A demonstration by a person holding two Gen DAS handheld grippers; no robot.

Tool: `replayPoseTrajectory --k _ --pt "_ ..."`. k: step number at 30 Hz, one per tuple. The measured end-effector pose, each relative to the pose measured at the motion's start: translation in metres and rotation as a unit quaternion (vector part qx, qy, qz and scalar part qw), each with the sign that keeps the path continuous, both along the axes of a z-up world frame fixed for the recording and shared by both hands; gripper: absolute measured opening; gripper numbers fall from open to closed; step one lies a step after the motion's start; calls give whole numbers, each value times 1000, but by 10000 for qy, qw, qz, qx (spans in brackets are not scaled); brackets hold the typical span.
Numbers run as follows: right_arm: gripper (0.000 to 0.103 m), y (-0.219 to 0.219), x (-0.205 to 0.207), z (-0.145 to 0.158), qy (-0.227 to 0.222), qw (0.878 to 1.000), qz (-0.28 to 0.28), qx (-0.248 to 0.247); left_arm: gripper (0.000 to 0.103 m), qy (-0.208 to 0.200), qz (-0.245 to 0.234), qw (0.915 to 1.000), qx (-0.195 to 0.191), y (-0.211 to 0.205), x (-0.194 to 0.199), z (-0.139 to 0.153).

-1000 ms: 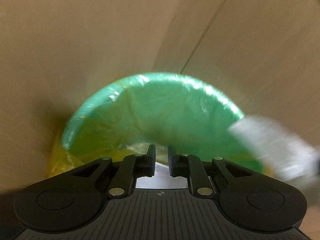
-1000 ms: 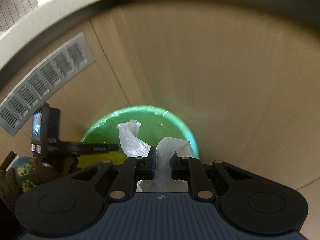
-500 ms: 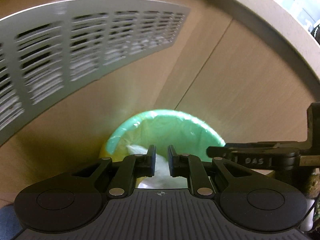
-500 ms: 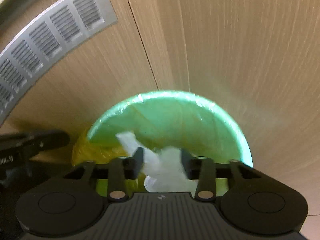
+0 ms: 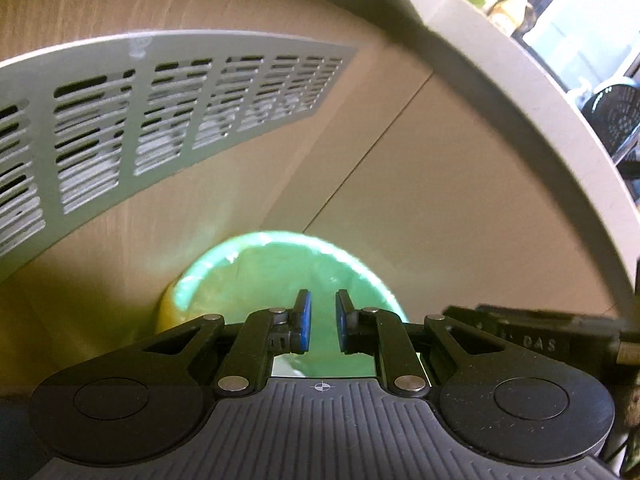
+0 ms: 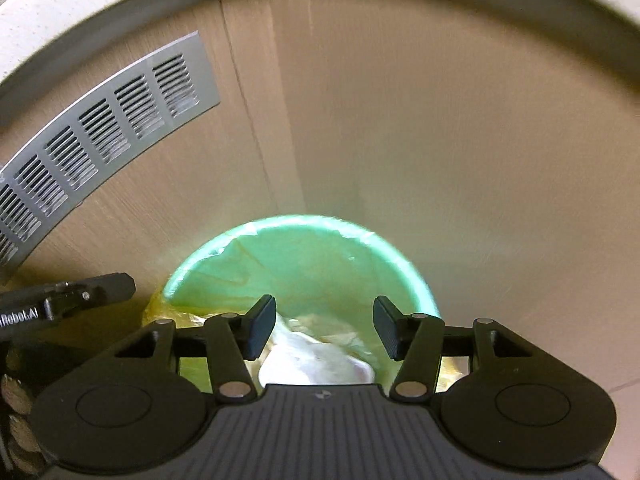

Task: Collect trash
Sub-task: 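Return to the counter and grasp the purple sponge with the right gripper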

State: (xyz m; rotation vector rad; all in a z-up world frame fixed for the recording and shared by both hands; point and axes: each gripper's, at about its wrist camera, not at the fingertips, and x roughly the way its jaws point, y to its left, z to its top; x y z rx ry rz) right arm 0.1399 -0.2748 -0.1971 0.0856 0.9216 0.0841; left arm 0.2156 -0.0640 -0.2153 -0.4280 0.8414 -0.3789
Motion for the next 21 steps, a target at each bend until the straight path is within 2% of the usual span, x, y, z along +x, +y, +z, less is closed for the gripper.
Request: replayPoseTrajectory --k 5,16,19,21 --pt "57 -7 -13 5 0 9997 -249 -2 15 -1 48 9998 -180 4 -1 6" --pt "57 7 -25 1 -6 9997 -241 -95 15 120 -85 9998 -103 -9 1 8" --pt "59 7 -27 14 -253 9993 -218 -166 15 -226 -247 9994 -40 -15 -11 33" --pt "70 9 -28 25 -511 9983 -196 -203 15 -632 -584 9963 51 -22 -28 58"
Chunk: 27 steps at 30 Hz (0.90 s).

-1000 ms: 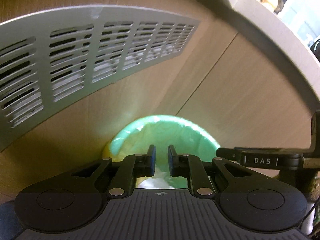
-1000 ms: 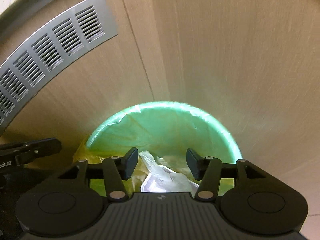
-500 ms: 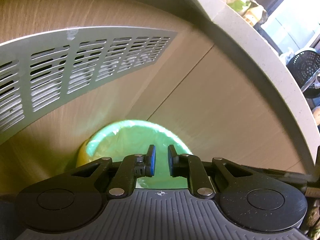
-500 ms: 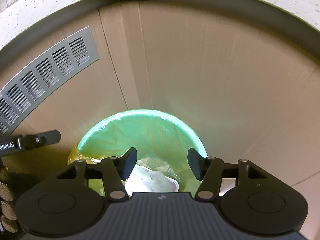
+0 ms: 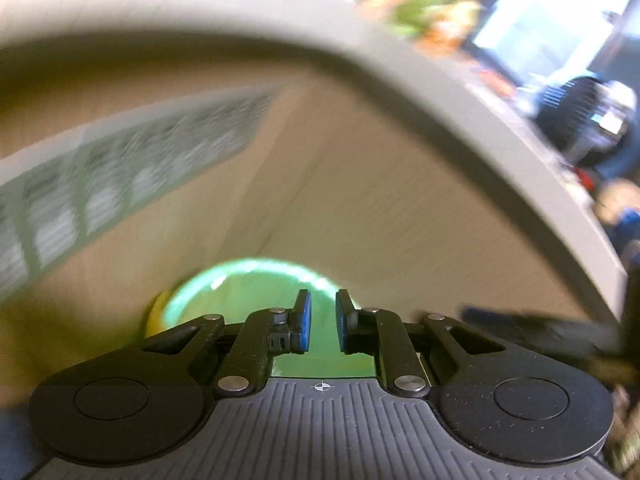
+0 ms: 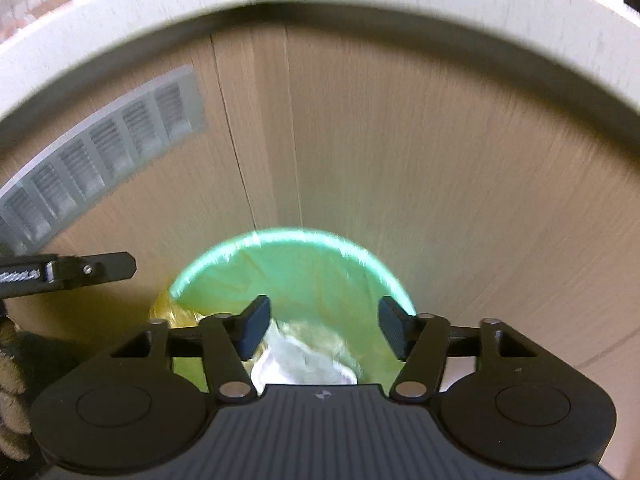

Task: Collect trash
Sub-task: 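Return to the counter and grasp the purple sponge with the right gripper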

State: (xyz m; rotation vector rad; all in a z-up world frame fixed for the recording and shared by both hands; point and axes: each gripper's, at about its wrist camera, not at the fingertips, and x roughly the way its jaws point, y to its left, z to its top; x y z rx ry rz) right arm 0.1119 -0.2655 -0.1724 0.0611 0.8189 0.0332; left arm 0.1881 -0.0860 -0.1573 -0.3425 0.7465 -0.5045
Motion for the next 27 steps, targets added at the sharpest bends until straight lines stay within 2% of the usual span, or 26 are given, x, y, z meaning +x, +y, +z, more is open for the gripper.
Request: replayPoseTrajectory --k 4,7,11,13,16,19,23,27 --pt "72 8 6 29 -357 9991 183 114 15 -636 -113 9974 309 -1 -28 53" --pt "72 17 12 59 -710 9961 391 359 15 -931 216 9949 312 14 -43 94" --pt "74 26 19 102 -1085 9863 768 972 15 -1132 618 9915 184 47 -58 153" --pt "74 35 24 124 -1244 9817 977 1059 15 -1267 929 9870 344 63 -63 178" --pt "74 54 34 155 -1449 9789 1069 968 15 -1531 1476 9746 697 86 -71 207" --pt "74 67 45 180 -1540 9753 1142 1093 15 -1466 1775 9700 784 102 -69 215" --pt "74 85 57 209 -1651 9668 1381 1378 15 -1124 2093 9665 976 116 -59 207" --pt "74 118 55 228 -1809 9575 1935 1139 15 -711 2573 9597 880 142 -50 203"
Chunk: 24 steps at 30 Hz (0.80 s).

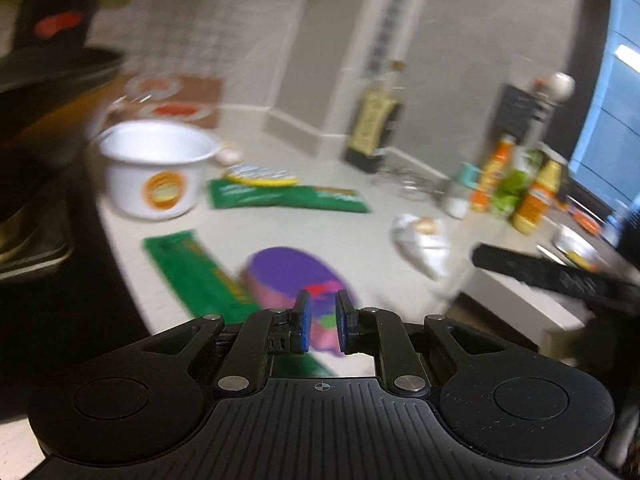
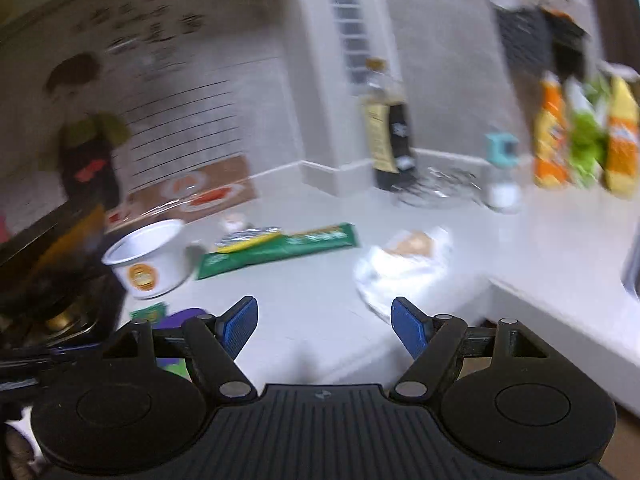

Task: Collect trash
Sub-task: 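Return to the counter and grasp the purple sponge with the right gripper, then set the purple sponge on the counter with the right gripper while the left grasps a green packet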

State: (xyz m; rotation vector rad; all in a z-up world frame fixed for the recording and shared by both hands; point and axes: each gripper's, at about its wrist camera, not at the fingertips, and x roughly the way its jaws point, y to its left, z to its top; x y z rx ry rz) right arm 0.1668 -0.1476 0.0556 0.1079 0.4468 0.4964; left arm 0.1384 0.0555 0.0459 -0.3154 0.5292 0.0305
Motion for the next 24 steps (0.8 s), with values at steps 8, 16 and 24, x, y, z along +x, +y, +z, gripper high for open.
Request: replayPoseTrajectory --k 8,16,24 --pt "74 70 3 -27 175 9951 874 -423 15 647 579 9962 52 33 16 -16" --pt "74 117 9 -38 274 9869 1523 -464 15 906 660 9936 135 44 23 -29" --pt "56 121 35 -52 473 9905 1133 -615 15 1323 640 9882 442 50 37 -22"
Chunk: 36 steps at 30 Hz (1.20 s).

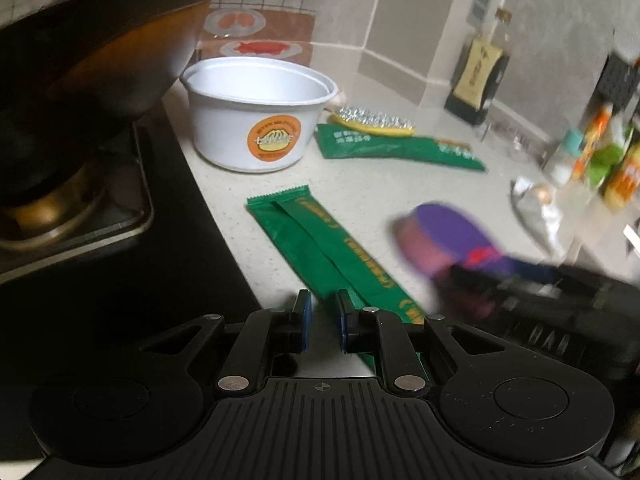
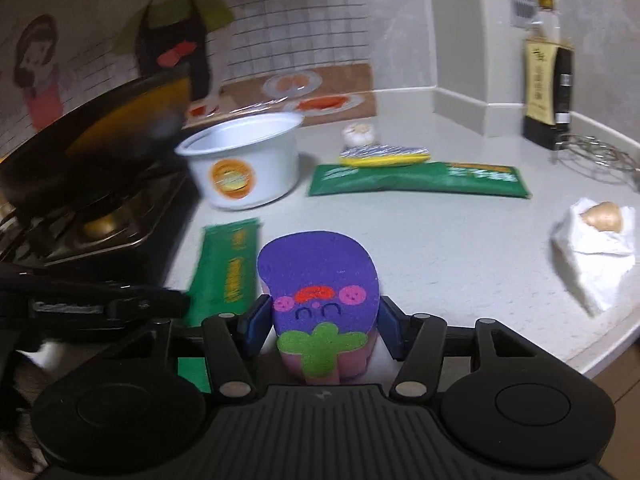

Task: Collect trash
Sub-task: 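Set the purple sponge on the counter with the right gripper while the left grasps a green packet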

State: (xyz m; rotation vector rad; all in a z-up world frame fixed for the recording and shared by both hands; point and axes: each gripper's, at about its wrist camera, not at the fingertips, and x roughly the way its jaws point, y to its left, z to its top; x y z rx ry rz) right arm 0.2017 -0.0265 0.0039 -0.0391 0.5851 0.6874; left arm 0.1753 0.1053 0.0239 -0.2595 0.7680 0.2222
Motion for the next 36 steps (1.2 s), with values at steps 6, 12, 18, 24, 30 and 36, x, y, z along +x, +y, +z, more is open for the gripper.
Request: replayPoseTrajectory --k 6,12,18,24,30,36 --pt "58 -31 12 -5 -99 9978 -648 -61 15 146 43 9998 108 6 5 -3" --pt "62 -46 4 -10 -101 9975 -696 33 15 161 -79 9998 35 -2 20 -7" --pt "62 -50 -7 -14 -61 9980 -623 120 15 193 -693 9973 -175 -25 55 -7" --pt "64 -56 -18 -13 -233 9974 -674 30 15 -93 -1064 9943 -28 -50 59 7" --pt "64 -58 -33 -14 -404 9969 -658 -143 15 -79 -965 9953 34 -53 50 8" --pt "64 -47 -48 -15 -351 9984 -419 -118 15 -68 -882 9958 -239 -45 50 2"
